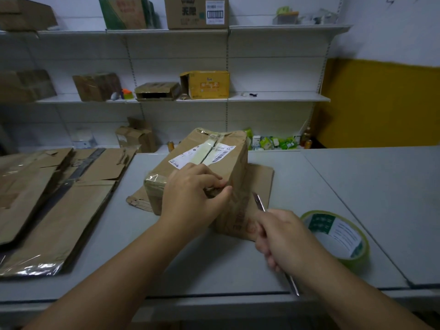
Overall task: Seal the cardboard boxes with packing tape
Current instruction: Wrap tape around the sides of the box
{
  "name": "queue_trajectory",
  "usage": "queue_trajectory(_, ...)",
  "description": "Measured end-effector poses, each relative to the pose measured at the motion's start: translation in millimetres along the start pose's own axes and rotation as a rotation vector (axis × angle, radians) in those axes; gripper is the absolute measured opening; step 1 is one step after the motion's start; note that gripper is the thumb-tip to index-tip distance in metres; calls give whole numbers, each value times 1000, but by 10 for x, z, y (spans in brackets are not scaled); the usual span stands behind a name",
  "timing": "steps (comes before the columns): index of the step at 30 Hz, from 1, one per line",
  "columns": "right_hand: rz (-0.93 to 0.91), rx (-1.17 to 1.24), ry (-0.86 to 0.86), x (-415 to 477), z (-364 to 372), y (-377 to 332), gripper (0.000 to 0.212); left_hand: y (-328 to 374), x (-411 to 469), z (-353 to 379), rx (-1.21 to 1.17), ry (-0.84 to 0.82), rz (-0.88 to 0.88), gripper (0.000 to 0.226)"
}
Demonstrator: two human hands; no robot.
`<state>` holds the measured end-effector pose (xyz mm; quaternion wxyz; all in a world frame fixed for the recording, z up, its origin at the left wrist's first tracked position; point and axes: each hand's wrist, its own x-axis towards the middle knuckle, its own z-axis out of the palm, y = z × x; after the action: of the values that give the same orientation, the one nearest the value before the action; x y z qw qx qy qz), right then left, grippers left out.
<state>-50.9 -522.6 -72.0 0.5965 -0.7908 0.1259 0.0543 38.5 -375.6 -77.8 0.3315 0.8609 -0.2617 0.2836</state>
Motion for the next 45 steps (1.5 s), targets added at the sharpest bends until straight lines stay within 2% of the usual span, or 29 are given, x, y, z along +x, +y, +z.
queue_trajectory(4,-72,-66,28,129,181,-54,35,-4,0,1,-6,1,0,43)
queue_trajectory(8,-23,-252,-6,253,264,49,32,-4,-12,-2,-15,0,-4,42)
queue_trajectory(13,-201,-666,-79,298,156,36,29,-3,-8,0,-17,0,-6,42)
queue_trajectory(15,-253,-909,-161,294,135,-3,29,1,-7,1,-10,-2,-1,43)
queue_trajectory(18,-304,-1152,-285,316,54,-22,32,4,-3,1,-13,-2,3,42)
queue_trajectory(23,-256,-1222,-364,391,-43,-29,34,0,-5,-2,-22,-14,-11,36)
queue_trajectory(27,-234,-1289,-357,421,-60,0,33,5,-5,-20,-19,-18,4,43)
queue_trajectory(29,-222,-1307,-339,427,-53,23,32,6,4,-31,-19,-34,3,39)
queue_trajectory(31,-214,-1314,-296,398,-58,28,30,6,10,-35,-20,-45,0,34)
queue_trajectory(34,-233,-1287,-241,330,-133,24,19,-6,15,-37,-22,-42,13,41)
queue_trajectory(35,-219,-1230,-226,297,-197,6,23,-12,12,-34,-26,-43,12,42)
queue_trajectory(37,-122,-1010,-251,257,-361,-47,33,-22,4,-27,-34,-39,9,43)
queue_trajectory(39,-7,-585,-263,232,-495,-106,34,-22,0,-17,-28,-21,17,42)
queue_trajectory(41,9,-308,-172,200,-507,-116,35,-17,-6,-13,-12,-10,27,41)
queue_trajectory(43,-36,-257,-88,168,-410,-81,36,-10,-13,-10,-11,-9,24,37)
queue_trajectory(45,-106,-303,-89,139,-228,-44,36,-6,-13,-10,-16,-8,16,35)
